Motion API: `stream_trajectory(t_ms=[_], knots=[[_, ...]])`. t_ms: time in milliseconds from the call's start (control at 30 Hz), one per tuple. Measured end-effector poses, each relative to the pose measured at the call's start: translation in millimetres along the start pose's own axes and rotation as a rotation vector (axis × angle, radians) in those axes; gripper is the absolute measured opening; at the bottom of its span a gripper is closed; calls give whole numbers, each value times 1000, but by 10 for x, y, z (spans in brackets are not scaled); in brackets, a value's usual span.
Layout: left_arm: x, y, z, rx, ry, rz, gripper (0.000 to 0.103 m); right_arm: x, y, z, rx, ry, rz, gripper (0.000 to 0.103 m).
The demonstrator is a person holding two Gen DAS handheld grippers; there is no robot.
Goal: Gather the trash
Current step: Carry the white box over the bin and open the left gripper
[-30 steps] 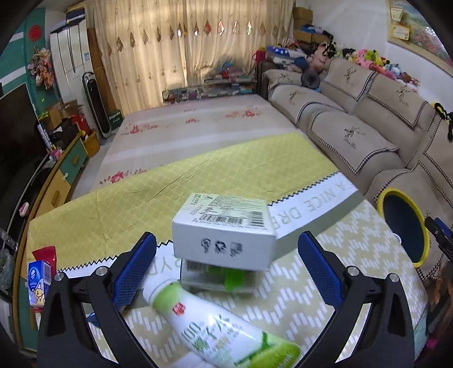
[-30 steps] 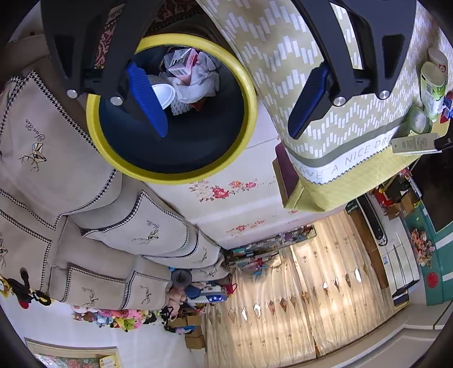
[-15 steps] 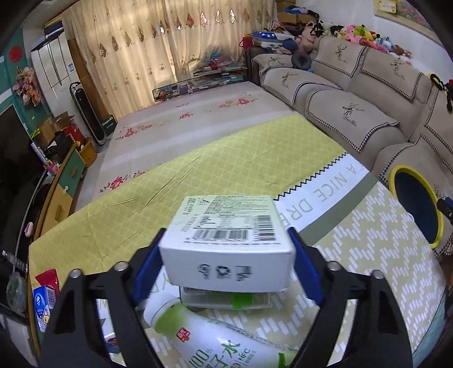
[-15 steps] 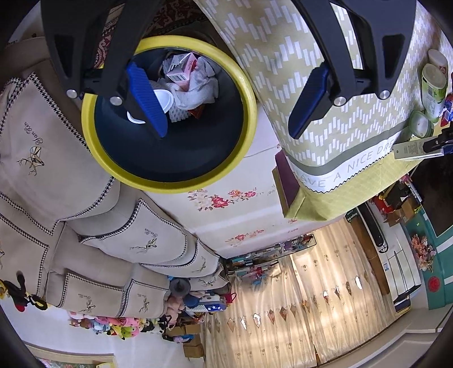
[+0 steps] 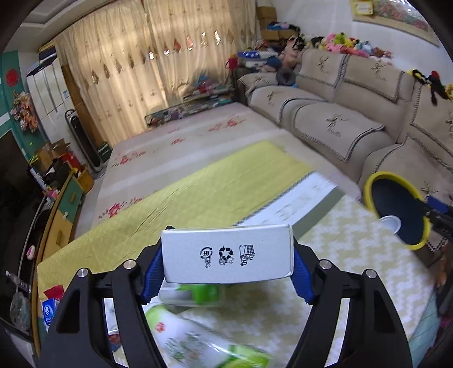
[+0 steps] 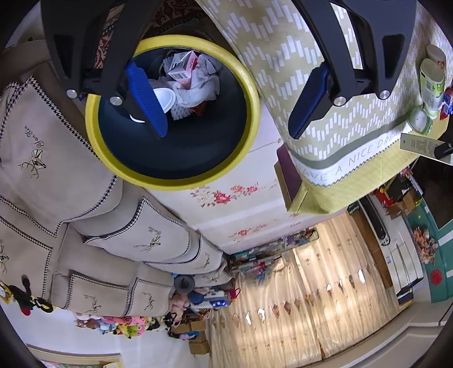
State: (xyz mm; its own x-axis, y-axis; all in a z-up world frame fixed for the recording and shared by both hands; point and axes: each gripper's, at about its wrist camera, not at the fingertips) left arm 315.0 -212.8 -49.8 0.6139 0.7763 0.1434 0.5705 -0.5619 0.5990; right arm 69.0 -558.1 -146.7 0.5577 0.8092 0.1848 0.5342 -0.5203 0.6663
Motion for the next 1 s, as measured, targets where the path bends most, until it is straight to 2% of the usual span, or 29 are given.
stream_trajectory(t_ms=[133,233,433,600,733,867,1000], knots=[[-262,86,-167,-20,-46,30,72,4,-52,-203,-87,2,-23,83],[-583,137,-234,-26,-89,76,72,-92,-90,-430,-118,13,-30,83],[-1363,363,-191,-20,-209,151,72,-461,-159,-1010,-197,-38,-54,83],[-2134,603,-62,-9,-287,223,72,-832,-346,-1365,-246,-139,-45,87],[-2774,791,171,18,-312,271,72,-1192,-464,-1501,-248,-158,39,87],[-3253,894,424,57,-324,297,73,-1420,-521,-1574,-248,-173,81,87],[-3485,923,653,86,-311,292,76,-1554,-529,-1593,-251,-169,110,87]])
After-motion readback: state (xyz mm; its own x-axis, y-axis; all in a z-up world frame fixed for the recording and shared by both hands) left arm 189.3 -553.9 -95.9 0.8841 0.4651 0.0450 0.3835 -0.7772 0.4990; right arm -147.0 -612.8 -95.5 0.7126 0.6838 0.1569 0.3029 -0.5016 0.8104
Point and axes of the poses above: each gripper's, at about its wrist camera, not at the fingertips, and z roughly the way its jaws point, x to its left, y to its top, and after that the axes turned 9 degrees about x, right-handed
